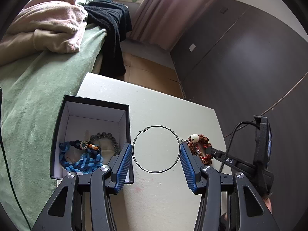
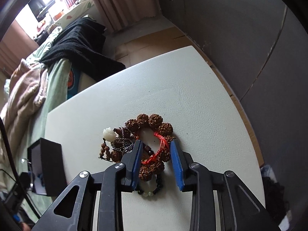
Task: Organize jewelry
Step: 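Drop the hoop earring into the box with the left gripper while the right places the red-string bracelet there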
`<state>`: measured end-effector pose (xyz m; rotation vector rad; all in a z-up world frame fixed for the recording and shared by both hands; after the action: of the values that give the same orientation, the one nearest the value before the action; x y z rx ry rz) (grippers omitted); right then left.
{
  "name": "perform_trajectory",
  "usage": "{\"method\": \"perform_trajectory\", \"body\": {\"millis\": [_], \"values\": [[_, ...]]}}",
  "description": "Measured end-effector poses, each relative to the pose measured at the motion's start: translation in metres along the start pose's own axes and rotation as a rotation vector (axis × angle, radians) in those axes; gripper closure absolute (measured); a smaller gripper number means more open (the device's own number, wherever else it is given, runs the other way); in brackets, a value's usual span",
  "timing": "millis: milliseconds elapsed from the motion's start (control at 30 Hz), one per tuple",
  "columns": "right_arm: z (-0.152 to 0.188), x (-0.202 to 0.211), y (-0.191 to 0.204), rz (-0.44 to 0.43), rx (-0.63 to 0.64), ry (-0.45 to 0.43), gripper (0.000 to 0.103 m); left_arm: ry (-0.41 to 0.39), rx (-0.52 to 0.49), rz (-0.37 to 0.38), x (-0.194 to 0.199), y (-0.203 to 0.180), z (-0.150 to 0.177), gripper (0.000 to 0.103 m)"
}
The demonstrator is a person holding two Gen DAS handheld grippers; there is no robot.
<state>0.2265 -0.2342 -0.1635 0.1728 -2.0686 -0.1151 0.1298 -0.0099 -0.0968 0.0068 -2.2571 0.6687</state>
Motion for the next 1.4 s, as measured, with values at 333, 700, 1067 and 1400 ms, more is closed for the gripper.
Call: {"method": "perform_trajectory", "body": {"millis": [333, 700, 1067, 1400], "values": [[-0.001, 0.012, -0.015, -0.026, -0.043, -0.03, 0.098, -0.021, 0.013, -0.007, 0.012, 0.01, -0.006, 0.051], [-0.009, 0.071, 0.003, -0.287, -0.108, -0.146, 0.098, -0.068, 0.032, -0.066, 0.031, 0.034, -0.017, 0.051], [-0.004, 0.089, 0.071, -0.496, -0.089, -0.167, 0.098, -0.051, 0.082, -0.111, 0.035, 0.058, -0.02, 0.038], [0.009, 0.089, 0.13, -0.692, -0.055, -0.127, 0.098, -0.108, 0.145, -0.147, 0.058, 0.088, -0.036, 0.038]]}}
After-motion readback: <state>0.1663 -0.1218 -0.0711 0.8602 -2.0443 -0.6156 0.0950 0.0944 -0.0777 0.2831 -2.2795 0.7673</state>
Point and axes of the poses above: each gripper's, at about its wrist camera, not at the fingertips, and x roughly against the way its jaws point, y to its left, z to its underside, the point moved 6 cm from there along -x, roughly the way its jaws point, and after that the axes turned 5 degrees about -y, right-handed, at the moved point
